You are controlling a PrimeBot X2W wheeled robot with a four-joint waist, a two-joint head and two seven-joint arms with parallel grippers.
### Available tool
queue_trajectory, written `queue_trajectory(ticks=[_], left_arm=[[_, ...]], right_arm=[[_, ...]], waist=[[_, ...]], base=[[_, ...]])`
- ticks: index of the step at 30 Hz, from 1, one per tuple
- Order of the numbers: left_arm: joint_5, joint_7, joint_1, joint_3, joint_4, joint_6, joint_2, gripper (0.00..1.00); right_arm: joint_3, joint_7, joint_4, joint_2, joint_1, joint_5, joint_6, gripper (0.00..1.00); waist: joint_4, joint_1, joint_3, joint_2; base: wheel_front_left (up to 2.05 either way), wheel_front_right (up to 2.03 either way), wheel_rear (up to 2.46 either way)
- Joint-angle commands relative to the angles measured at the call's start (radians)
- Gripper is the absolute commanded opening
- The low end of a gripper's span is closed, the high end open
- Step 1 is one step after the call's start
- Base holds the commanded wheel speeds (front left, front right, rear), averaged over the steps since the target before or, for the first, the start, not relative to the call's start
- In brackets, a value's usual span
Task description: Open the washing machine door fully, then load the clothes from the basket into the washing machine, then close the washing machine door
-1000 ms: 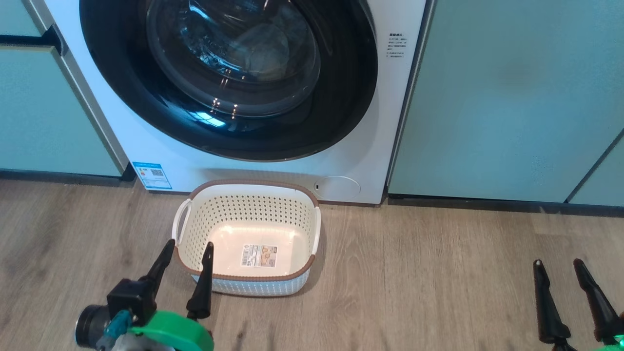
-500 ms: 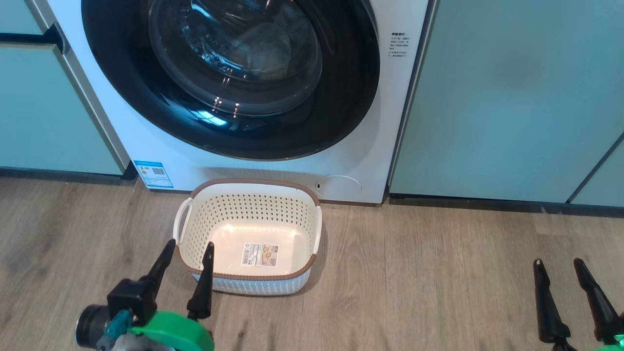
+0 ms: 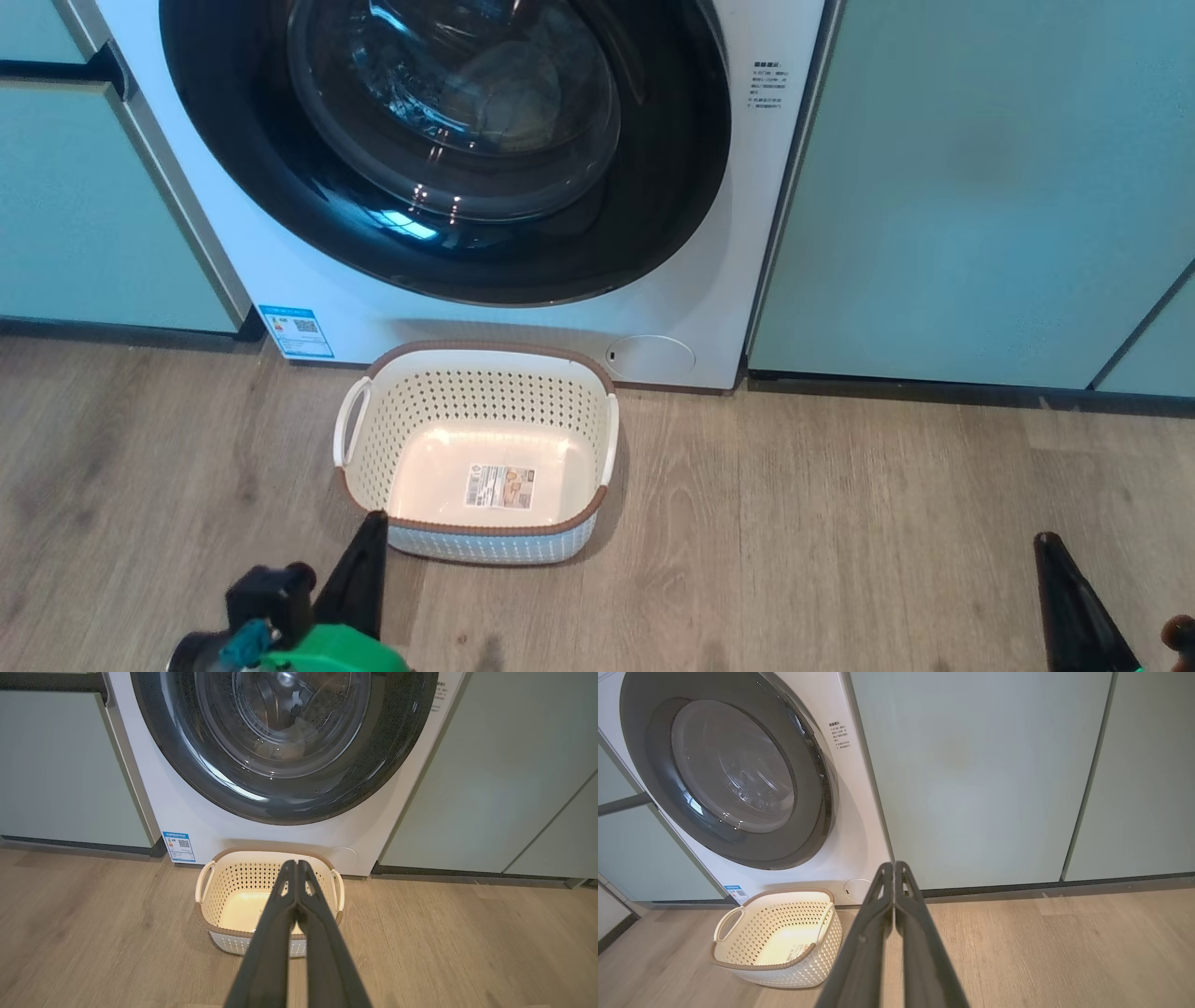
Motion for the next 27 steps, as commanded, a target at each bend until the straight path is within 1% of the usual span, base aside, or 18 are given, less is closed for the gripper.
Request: queue_trajectory(ticks=[1, 27], left_arm=[[-0.038, 0.005, -0.031, 0.01, -0.03, -0.006, 0.007, 0.0], [-0.327, 0.052, -0.081, 0.04, 0.025, -0.045, -0.003, 0.0]], right_arm=[[-0.003, 0.007, -0.028, -0.009, -0.023, 0.041, 0.0, 0.0], [0.008, 0.05, 0.026, -0.027, -0.087, 0.343, -0.001, 0.0]], waist=[[0.001, 0.0, 0.0, -0.0001], [0.01, 0.0, 0.0, -0.0001]], base=[[0.0, 0.0, 0.0], [0.0, 0.0, 0.0]])
